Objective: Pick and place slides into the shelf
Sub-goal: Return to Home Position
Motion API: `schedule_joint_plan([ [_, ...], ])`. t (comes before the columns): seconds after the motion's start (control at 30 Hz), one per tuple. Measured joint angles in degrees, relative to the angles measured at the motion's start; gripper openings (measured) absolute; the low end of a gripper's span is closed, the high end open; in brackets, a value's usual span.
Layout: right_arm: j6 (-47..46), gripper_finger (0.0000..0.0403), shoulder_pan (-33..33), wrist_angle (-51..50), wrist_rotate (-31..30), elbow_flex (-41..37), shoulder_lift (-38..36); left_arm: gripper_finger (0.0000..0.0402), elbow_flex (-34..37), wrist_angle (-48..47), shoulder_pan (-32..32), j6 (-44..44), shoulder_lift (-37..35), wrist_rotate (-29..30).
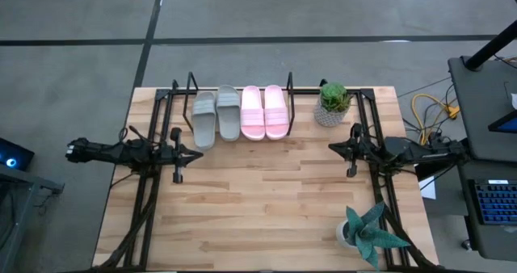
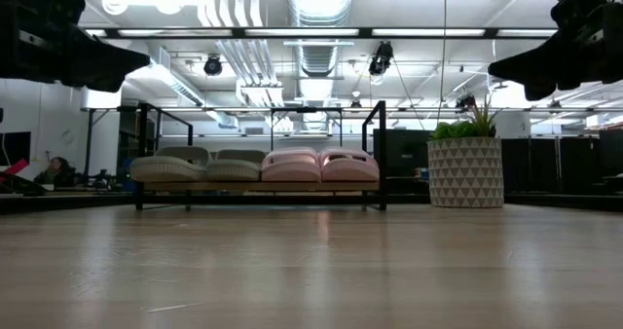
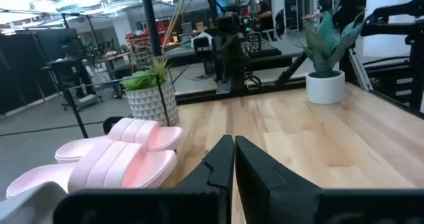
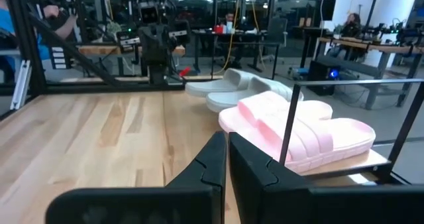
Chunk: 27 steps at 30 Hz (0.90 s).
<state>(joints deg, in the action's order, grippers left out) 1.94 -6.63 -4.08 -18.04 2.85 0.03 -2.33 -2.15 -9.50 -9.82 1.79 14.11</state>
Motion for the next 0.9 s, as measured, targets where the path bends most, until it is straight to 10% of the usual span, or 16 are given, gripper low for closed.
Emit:
schedule_joint_plan([
  [0.9, 2.6, 0.0009, 0.0, -0.1, 10.7, -0.1, 0.9, 0.0, 0.7, 1.6, 0.0, 0.1, 2.4, -2.6],
])
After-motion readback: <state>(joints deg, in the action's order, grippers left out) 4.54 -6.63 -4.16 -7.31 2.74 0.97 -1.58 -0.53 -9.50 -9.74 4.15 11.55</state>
